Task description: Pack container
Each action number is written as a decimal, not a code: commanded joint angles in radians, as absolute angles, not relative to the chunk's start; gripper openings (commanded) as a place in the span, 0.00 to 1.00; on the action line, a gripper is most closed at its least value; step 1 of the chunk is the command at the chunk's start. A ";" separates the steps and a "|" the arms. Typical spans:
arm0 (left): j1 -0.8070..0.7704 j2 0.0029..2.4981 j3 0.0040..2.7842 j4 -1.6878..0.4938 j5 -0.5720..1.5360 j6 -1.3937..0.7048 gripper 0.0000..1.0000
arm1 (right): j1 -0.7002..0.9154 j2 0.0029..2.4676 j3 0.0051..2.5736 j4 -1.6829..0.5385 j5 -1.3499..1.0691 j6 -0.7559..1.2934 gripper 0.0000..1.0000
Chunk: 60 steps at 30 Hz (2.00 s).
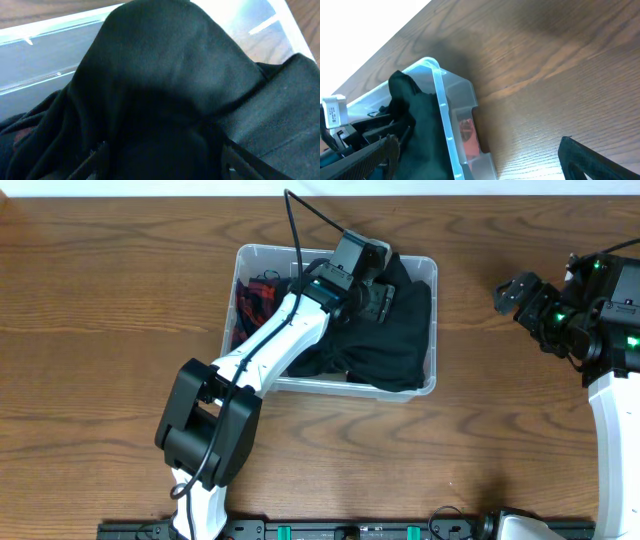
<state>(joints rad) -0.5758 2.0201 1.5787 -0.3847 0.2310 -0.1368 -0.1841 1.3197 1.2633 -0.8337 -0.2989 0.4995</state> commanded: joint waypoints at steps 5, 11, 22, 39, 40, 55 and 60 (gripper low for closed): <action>-0.579 1.967 1.540 -0.462 0.224 -0.132 0.70 | -0.189 1.320 1.265 -0.834 -0.303 0.493 0.99; -0.579 1.713 1.540 -0.532 0.141 -0.140 0.71 | -0.189 1.320 1.265 -0.834 -0.303 0.493 0.99; -0.555 1.189 1.540 -0.962 -0.400 -0.226 0.86 | -0.189 1.320 1.265 -0.834 -0.303 0.493 0.99; -0.480 0.668 1.409 -1.353 -0.390 -0.443 0.98 | -0.189 1.320 1.265 -0.834 -0.303 0.493 0.99; -0.480 0.666 1.409 -1.369 -0.339 -0.439 0.98 | -0.189 1.320 1.265 -0.834 -0.303 0.493 0.99; -0.462 0.661 1.396 -1.351 -0.318 -0.290 0.98 | -0.189 1.320 1.265 -0.834 -0.303 0.493 0.99; -0.262 0.604 1.265 -1.183 -0.261 -0.244 0.98 | -0.189 1.320 1.265 -0.834 -0.303 0.493 0.99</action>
